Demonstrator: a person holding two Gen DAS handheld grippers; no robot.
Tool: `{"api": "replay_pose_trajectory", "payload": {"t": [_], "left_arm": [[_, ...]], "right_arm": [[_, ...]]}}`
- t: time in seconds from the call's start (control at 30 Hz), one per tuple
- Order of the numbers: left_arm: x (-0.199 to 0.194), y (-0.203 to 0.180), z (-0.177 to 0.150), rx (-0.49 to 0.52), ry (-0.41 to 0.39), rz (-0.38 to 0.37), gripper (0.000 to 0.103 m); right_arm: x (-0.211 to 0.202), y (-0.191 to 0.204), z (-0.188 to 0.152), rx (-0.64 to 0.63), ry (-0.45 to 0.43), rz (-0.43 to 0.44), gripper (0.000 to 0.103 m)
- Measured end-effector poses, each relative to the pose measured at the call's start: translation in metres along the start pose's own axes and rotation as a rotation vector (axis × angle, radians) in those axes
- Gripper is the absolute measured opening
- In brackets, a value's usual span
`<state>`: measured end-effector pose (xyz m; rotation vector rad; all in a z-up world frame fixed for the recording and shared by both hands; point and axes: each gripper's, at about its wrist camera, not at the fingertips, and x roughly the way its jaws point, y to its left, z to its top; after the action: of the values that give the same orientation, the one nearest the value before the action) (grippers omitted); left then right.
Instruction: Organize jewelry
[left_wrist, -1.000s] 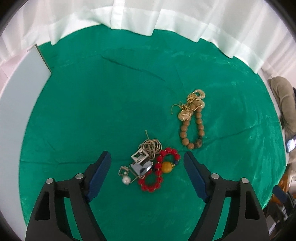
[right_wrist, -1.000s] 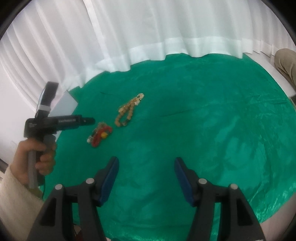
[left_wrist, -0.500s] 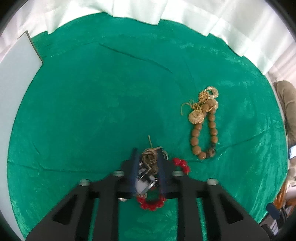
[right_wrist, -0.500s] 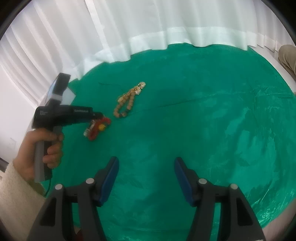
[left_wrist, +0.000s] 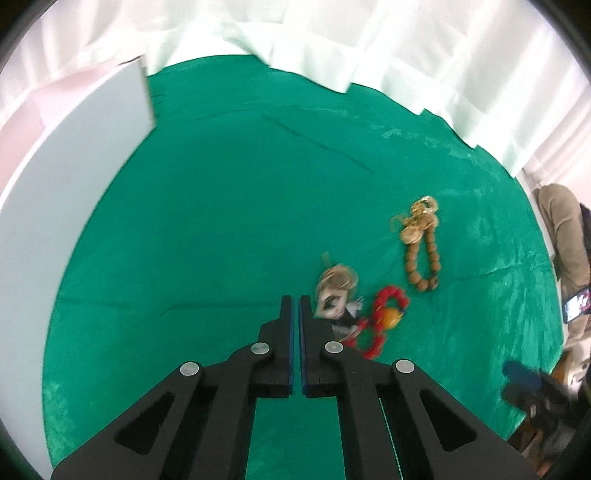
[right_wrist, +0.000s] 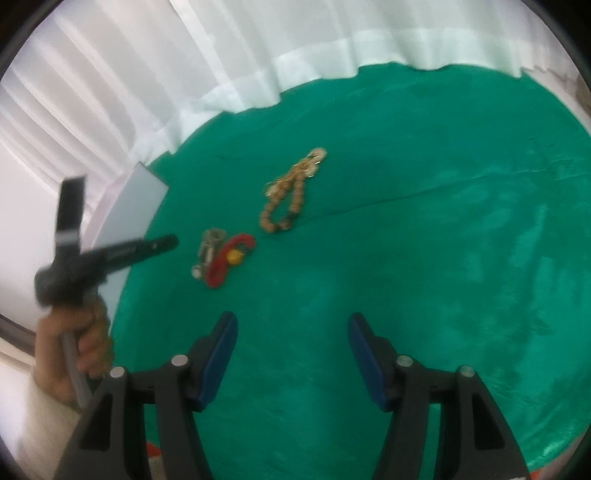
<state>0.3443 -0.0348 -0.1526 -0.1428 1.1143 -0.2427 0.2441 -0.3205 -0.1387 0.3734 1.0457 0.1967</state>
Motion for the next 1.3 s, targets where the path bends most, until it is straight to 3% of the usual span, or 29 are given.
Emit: {"api": "replay_pose_trajectory", "payload": {"t": [0.03,0.1,0.2,0.4,0.57,0.67,0.73,0.83,1.1,1.23,1.3], "left_arm": [[-0.003,0.006,-0.004,-0.001,-0.001,0.002,0.001],[-0.009,0.014,-0.012,0.007,-0.001,0.012,0.001],[-0.016,0.023,-0.021,0.012,0.006,0.015,0.002],[-0.023,0.033,-0.034,0.015,-0.001,0.036,0.023],[-0.022,0.036,-0.038,0.019,-0.002,0.047,0.023],[-0.021,0.034,-0.038,0.033,-0.001,0.051,0.029],[-0.019,0.032,-0.036,0.035,-0.001,0.049,0.033],[-0.015,0.030,-0.035,0.038,0.004,0.040,0.037],[0.000,0.015,-0.026,0.021,0.038,0.001,0.040],[0.006,0.002,-0.015,0.014,0.032,-0.029,0.061],[0.013,-0.009,-0.007,0.013,0.031,-0.030,0.063]], "right_arm": [[0.011,0.006,0.007,0.013,0.021,0.025,0.062],[0.027,0.015,0.015,0.042,0.051,0.067,0.048],[0.065,0.033,0.032,0.098,0.123,0.121,0.037],[0.107,0.065,0.048,0.060,0.130,-0.020,0.037],[0.126,0.075,0.048,0.033,0.104,-0.097,0.028],[0.128,0.081,0.048,-0.013,0.074,-0.119,0.026],[0.123,0.079,0.050,-0.028,0.066,-0.111,0.015],[0.112,0.073,0.052,-0.043,0.083,-0.103,0.016],[0.086,0.042,0.053,-0.035,0.108,-0.241,0.016],[0.072,0.029,0.050,0.007,0.085,-0.218,0.017],[0.074,0.030,0.051,0.015,0.079,-0.206,0.017]]}}
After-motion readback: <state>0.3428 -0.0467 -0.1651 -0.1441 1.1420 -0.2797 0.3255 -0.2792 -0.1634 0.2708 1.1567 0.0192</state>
